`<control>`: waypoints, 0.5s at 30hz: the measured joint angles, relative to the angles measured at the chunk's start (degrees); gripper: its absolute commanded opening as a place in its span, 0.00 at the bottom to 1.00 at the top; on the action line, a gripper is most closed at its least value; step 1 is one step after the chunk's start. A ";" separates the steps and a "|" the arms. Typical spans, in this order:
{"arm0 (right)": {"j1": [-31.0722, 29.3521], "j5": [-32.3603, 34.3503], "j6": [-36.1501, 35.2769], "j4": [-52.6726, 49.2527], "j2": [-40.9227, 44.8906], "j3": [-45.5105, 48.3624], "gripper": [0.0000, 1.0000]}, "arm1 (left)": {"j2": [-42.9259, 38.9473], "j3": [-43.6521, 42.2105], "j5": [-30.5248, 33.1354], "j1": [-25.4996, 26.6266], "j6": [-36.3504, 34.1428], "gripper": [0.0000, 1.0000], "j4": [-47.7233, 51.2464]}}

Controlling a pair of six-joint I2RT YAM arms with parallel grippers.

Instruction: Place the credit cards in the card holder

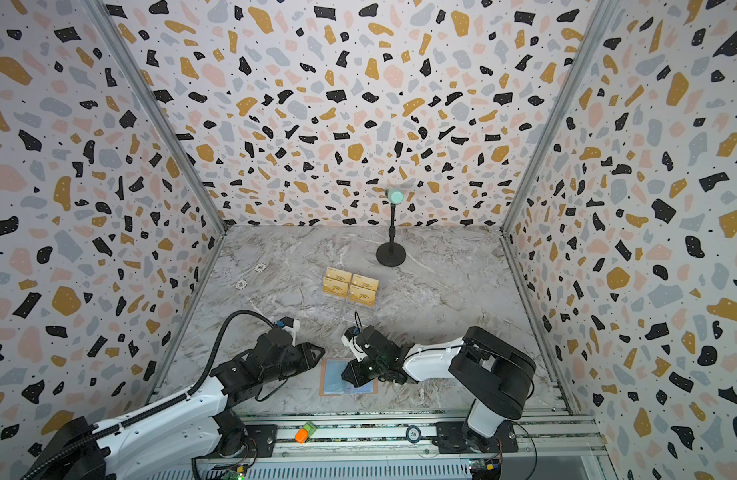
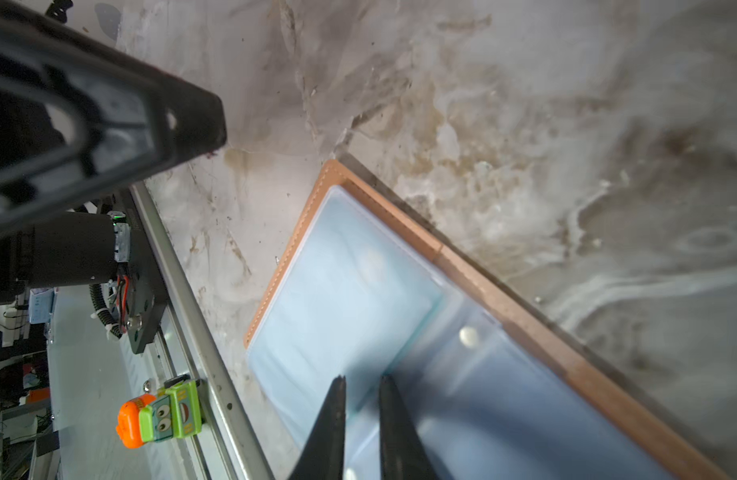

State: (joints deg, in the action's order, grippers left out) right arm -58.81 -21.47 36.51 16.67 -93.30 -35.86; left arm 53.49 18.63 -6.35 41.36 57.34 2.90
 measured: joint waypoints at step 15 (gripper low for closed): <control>4.13 -0.22 -8.63 -14.01 0.52 -14.12 0.30 | -3.32 -0.63 7.08 -0.02 -2.34 0.38 5.16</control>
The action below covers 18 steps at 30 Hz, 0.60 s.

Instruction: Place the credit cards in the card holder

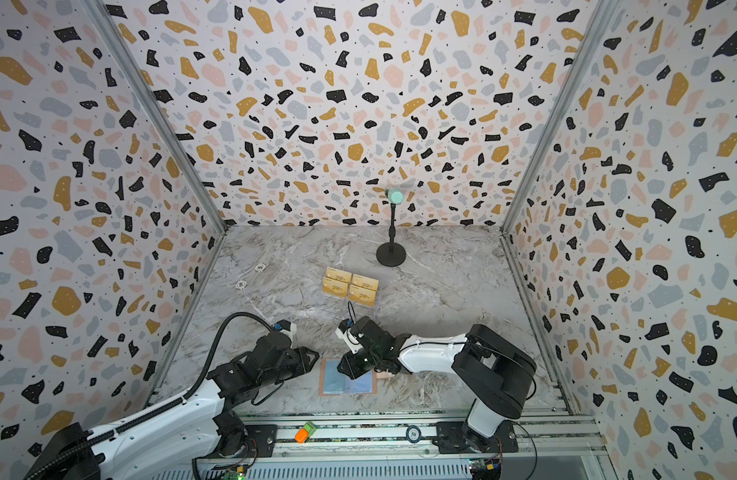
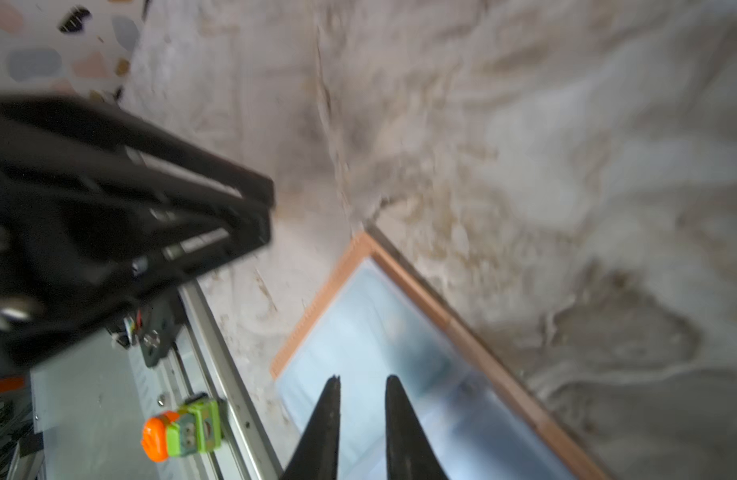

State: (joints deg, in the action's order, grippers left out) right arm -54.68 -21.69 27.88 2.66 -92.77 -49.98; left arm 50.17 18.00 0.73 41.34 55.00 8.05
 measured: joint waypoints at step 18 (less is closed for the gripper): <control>18.05 -2.99 -28.06 -30.08 -15.78 -39.15 0.39 | 0.70 5.49 6.23 -2.14 -7.52 0.39 4.46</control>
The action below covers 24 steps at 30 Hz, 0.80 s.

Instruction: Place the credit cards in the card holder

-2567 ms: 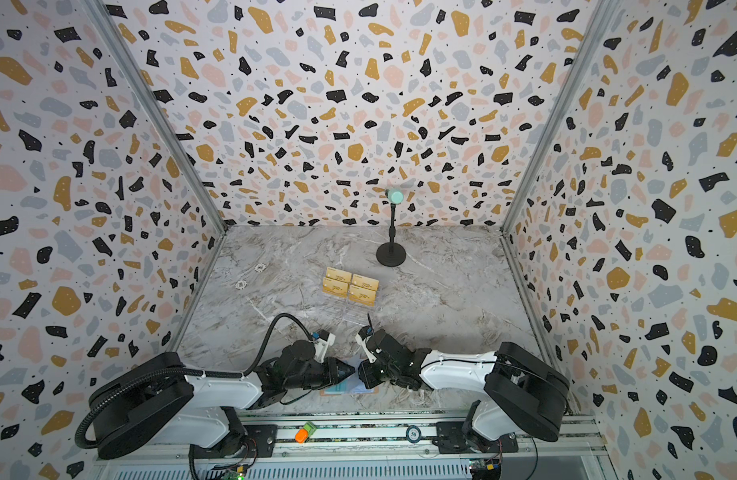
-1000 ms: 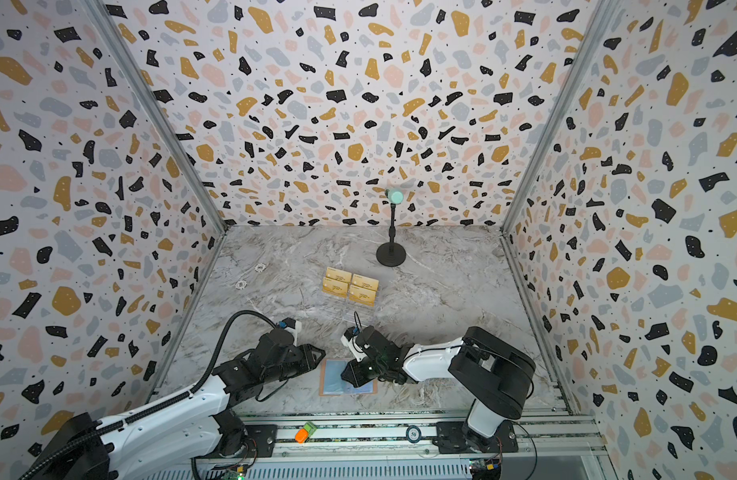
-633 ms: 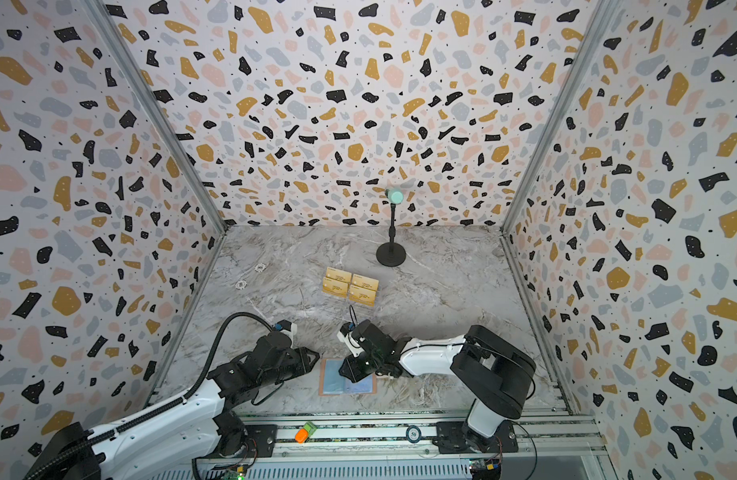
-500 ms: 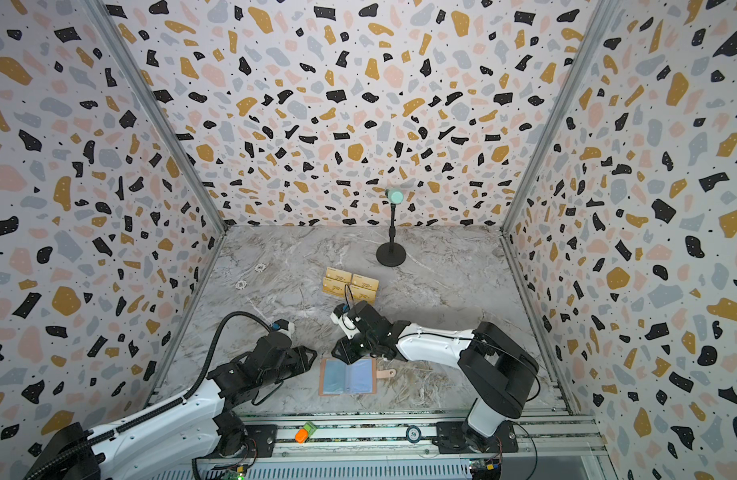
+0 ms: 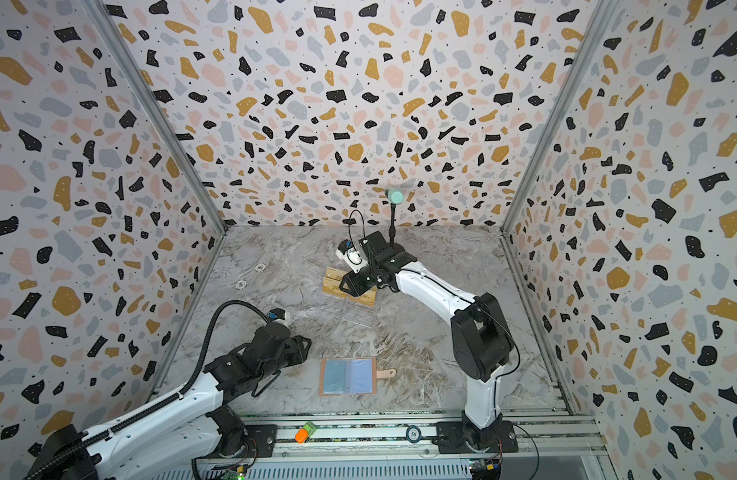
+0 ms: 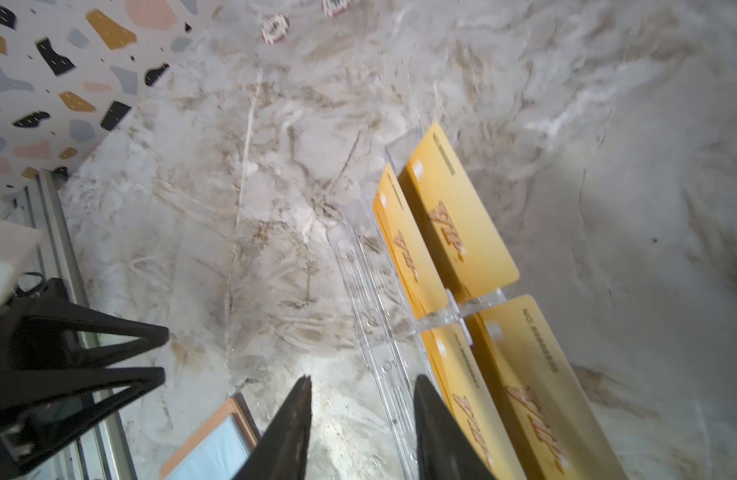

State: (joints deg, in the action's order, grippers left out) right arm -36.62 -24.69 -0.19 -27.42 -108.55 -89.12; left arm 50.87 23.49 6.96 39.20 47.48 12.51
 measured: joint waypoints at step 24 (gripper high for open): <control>2.10 3.58 -6.25 -5.68 -7.02 -7.21 0.33 | -1.51 -2.51 -1.53 -0.42 -1.44 0.41 0.28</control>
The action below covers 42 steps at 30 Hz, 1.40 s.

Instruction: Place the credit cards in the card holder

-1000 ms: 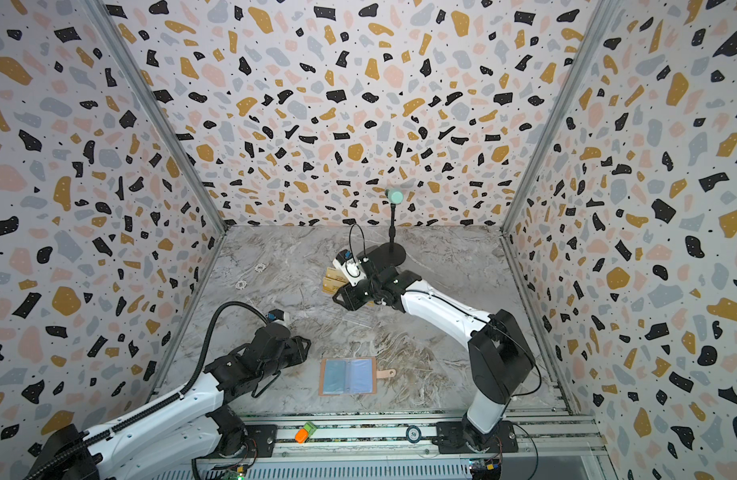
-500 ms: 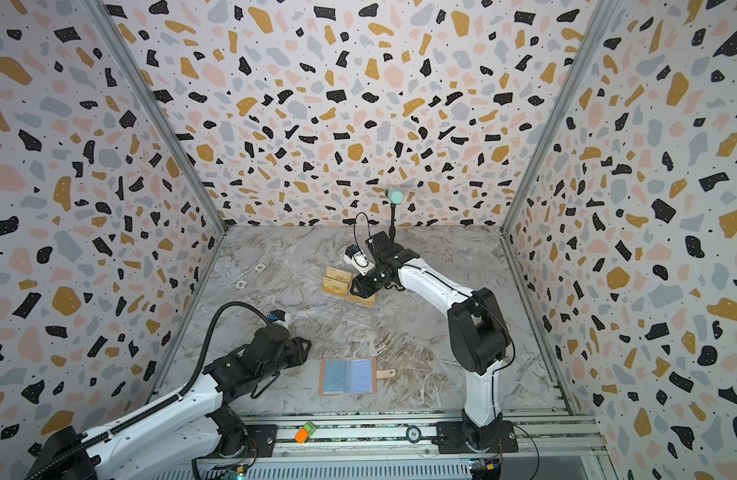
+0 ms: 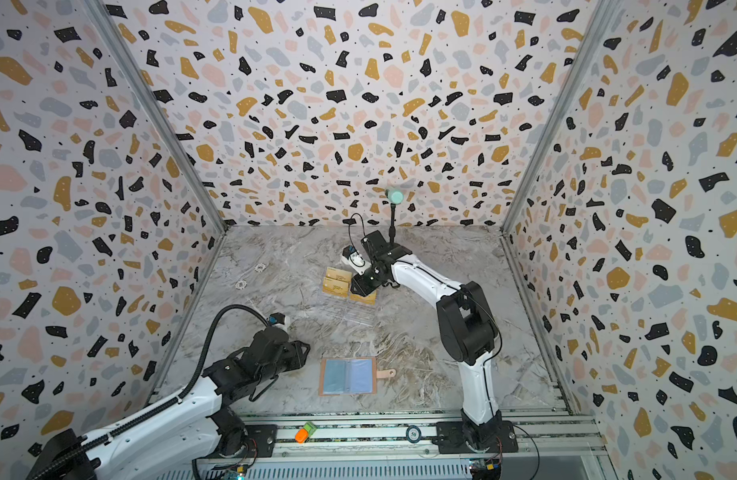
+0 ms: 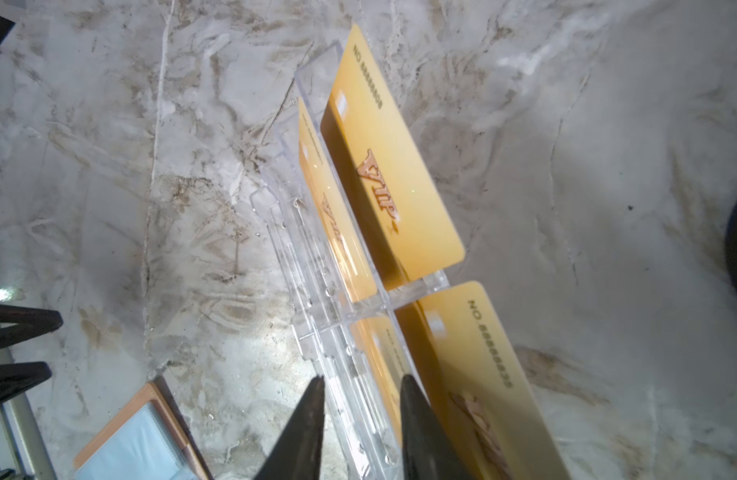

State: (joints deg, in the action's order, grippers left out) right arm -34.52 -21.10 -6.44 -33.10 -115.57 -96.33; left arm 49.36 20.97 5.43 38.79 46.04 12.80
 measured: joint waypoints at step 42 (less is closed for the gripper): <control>-2.08 6.19 -2.51 -1.81 -0.83 -0.70 0.18 | 3.17 -0.63 -2.99 -0.11 0.00 0.43 -2.58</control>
State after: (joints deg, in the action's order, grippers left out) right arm -36.60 -14.92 -8.95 -34.92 -116.40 -97.03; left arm 52.53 20.34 2.44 38.68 46.04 10.22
